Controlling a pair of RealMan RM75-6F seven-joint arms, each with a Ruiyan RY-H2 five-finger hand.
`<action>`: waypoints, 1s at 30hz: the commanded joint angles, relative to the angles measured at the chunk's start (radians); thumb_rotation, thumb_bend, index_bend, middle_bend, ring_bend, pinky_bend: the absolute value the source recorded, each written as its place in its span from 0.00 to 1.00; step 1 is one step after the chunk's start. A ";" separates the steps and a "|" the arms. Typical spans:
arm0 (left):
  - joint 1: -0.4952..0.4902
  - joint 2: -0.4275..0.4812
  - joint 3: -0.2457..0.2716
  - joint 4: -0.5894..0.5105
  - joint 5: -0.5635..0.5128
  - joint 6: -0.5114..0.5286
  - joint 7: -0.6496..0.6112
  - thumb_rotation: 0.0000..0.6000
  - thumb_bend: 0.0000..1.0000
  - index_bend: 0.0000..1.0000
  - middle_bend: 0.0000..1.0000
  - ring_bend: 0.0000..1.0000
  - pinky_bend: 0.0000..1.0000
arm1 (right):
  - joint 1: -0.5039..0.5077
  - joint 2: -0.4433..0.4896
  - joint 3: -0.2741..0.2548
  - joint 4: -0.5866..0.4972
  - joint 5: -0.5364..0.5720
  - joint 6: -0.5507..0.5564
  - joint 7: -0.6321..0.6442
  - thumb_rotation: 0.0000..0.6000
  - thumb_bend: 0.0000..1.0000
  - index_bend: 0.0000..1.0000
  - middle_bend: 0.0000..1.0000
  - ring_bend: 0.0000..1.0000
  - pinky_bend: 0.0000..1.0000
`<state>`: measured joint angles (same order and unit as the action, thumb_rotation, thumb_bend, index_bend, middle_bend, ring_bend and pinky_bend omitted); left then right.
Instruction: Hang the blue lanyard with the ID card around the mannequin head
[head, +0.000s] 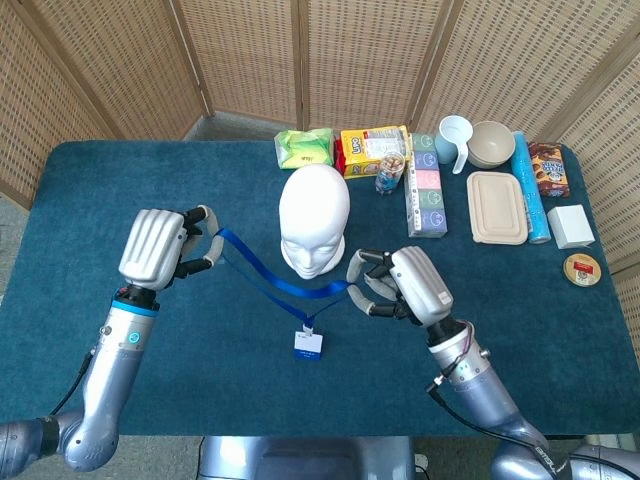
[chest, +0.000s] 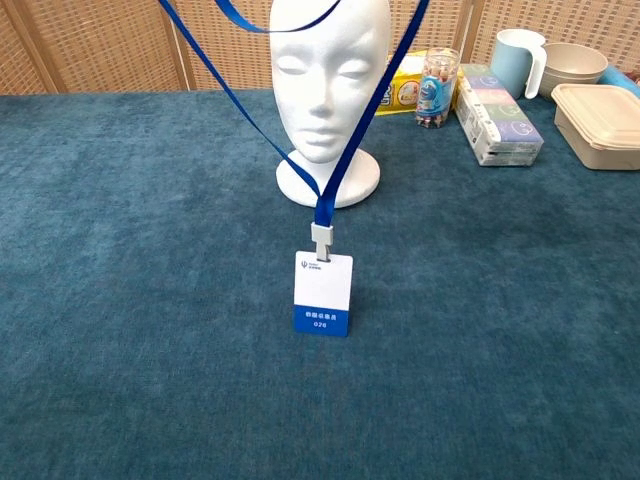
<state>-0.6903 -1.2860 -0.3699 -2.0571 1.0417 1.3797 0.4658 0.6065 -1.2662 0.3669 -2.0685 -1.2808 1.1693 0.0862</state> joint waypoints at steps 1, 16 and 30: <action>-0.016 -0.006 -0.016 0.009 -0.023 -0.010 0.006 0.87 0.48 0.60 1.00 1.00 1.00 | 0.029 -0.006 0.033 0.029 0.034 -0.028 0.043 1.00 0.53 0.72 1.00 1.00 1.00; -0.102 -0.051 -0.088 0.123 -0.117 -0.052 0.003 0.88 0.48 0.60 1.00 1.00 1.00 | 0.147 -0.039 0.143 0.146 0.176 -0.109 0.119 1.00 0.53 0.72 1.00 1.00 1.00; -0.177 -0.093 -0.137 0.240 -0.230 -0.101 -0.009 0.88 0.48 0.60 1.00 1.00 1.00 | 0.226 -0.044 0.211 0.288 0.293 -0.190 0.192 1.00 0.53 0.73 1.00 1.00 1.00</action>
<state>-0.8612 -1.3738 -0.5023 -1.8261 0.8203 1.2839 0.4599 0.8262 -1.3099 0.5743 -1.7902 -0.9948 0.9867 0.2721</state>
